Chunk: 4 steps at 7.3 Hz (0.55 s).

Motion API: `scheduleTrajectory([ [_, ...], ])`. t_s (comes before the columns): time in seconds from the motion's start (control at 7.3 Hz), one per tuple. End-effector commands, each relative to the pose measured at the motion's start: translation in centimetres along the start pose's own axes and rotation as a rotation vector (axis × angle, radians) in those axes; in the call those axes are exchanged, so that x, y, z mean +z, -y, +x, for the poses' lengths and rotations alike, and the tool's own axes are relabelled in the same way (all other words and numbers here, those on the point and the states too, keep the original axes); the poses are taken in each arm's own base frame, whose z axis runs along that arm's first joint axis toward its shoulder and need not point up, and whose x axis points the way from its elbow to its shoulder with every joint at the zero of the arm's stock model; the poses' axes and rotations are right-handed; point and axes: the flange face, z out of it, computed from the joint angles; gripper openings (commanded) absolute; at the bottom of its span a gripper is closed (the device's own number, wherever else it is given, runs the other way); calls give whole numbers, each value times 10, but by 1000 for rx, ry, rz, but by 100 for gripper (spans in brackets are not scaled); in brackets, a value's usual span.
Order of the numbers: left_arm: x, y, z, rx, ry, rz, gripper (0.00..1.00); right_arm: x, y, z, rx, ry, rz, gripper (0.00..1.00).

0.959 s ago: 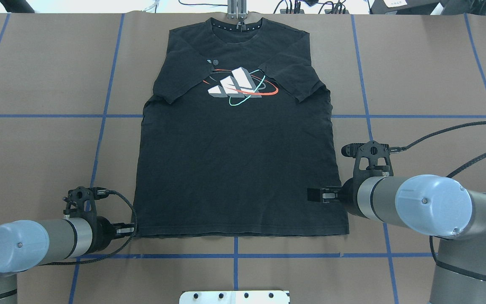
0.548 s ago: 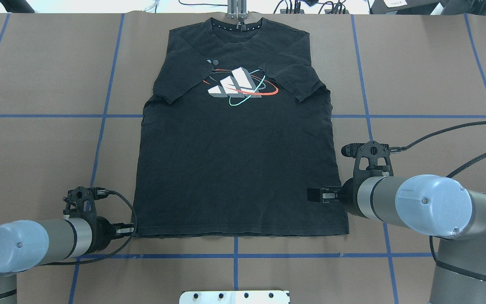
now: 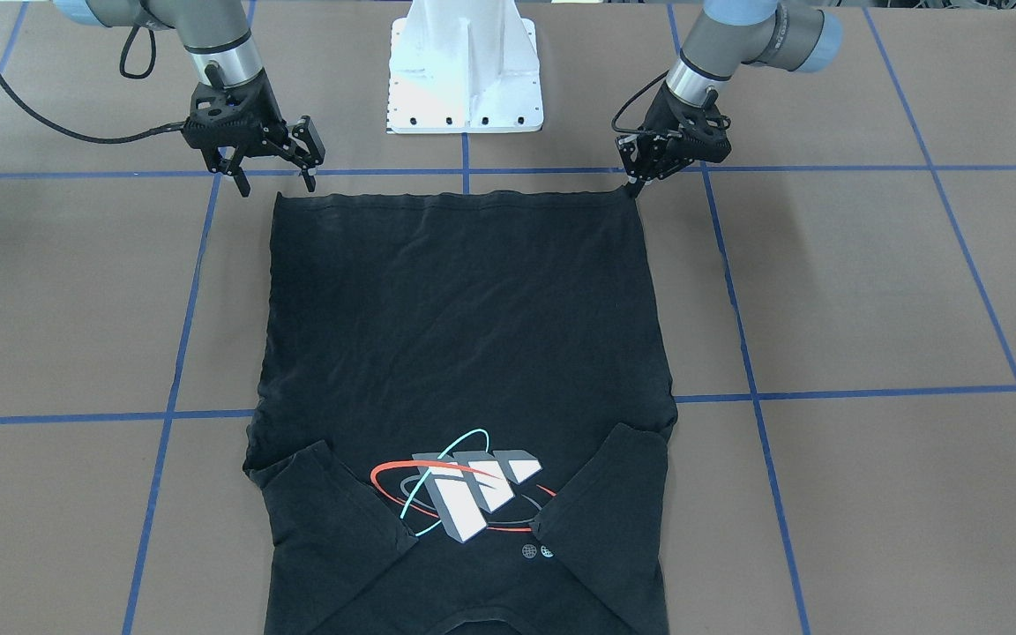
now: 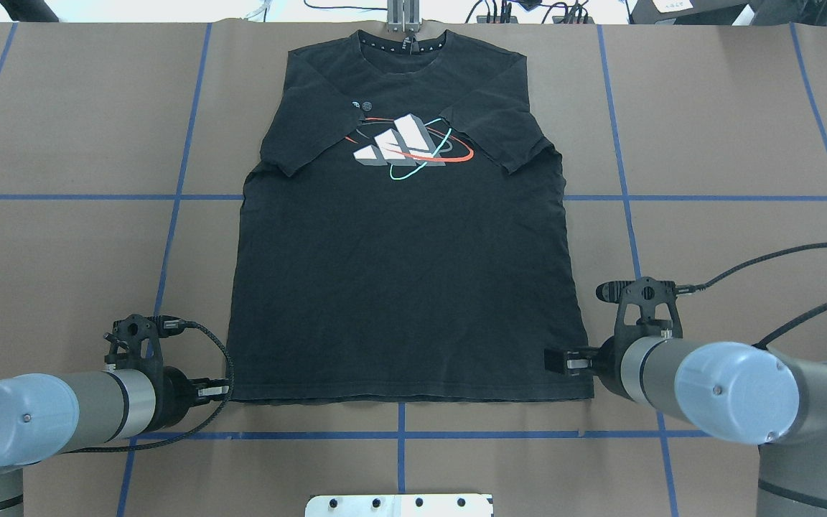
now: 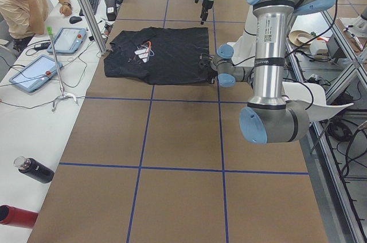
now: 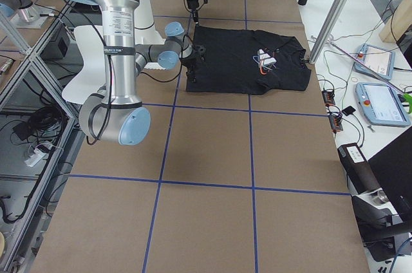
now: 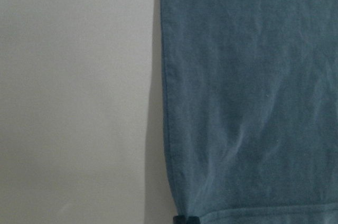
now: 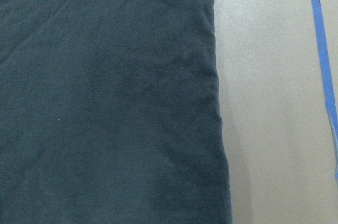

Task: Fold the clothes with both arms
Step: 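Grasp the hem corners with both grippers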

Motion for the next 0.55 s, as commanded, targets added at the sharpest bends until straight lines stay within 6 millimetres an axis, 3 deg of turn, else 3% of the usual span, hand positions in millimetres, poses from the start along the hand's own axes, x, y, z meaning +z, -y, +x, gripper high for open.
scheduleTrajectory([
  [0.0, -4, 0, 5, 0, -12, 4, 0, 22, -39, 11, 23, -12, 18, 100],
  [0.27, -5, 1, 10, 0, -23, 6, 0, 39, -60, 21, 28, -54, 34, 91],
  [0.41, -5, 1, 11, 0, -23, 6, 0, 41, -70, 20, 38, -56, 23, 79],
])
